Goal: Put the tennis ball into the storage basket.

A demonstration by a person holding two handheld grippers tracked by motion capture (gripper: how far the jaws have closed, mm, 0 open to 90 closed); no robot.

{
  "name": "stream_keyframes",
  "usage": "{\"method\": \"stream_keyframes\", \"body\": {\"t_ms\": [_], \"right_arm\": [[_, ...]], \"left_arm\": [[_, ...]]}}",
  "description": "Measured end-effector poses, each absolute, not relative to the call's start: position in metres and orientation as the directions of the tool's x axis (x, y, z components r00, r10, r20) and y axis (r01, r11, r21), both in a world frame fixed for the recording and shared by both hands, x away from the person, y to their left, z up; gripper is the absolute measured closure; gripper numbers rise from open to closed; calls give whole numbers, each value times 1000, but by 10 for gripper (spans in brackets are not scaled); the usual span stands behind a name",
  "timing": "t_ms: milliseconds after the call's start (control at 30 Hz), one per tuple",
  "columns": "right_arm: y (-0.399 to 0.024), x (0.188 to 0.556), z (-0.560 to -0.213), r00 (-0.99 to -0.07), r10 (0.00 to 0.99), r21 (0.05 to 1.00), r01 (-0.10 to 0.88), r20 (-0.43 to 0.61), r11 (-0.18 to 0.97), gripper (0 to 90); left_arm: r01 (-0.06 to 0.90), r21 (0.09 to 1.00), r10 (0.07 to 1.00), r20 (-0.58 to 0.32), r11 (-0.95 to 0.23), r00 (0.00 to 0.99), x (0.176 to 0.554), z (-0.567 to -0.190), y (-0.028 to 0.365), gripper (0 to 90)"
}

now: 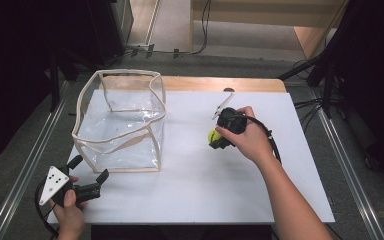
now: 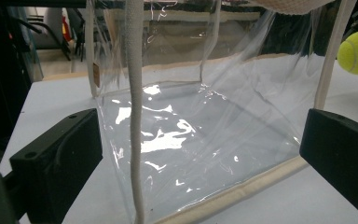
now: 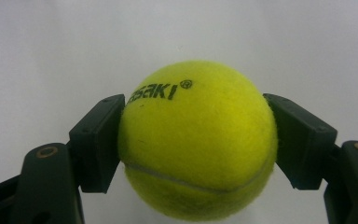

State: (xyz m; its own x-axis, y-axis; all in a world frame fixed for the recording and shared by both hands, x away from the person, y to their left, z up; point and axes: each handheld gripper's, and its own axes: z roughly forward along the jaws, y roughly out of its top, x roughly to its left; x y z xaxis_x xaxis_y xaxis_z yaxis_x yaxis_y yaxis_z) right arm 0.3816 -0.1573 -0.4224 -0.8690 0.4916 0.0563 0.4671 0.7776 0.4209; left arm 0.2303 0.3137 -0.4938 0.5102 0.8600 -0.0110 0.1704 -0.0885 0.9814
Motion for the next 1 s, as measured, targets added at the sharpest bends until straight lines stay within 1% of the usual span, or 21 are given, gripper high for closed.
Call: {"method": "stream_keyframes", "body": {"t_ms": [467, 500, 700, 1000], "right_arm": [[-140, 381, -420, -881, 470, 418, 448, 56, 790, 237], [-139, 381, -420, -888, 457, 423, 435, 54, 795, 237], [-130, 381, -420, -889, 453, 423, 436, 65, 795, 237], [-116, 380, -420, -905, 420, 425, 405, 63, 810, 238]], "left_arm": [[171, 982, 859, -15, -85, 511, 231, -494, 314, 0], [171, 982, 860, -15, -85, 511, 230, -494, 314, 0], [171, 982, 859, -16, -83, 511, 231, -494, 314, 0], [170, 982, 858, -15, -84, 513, 231, -494, 314, 0]]}}
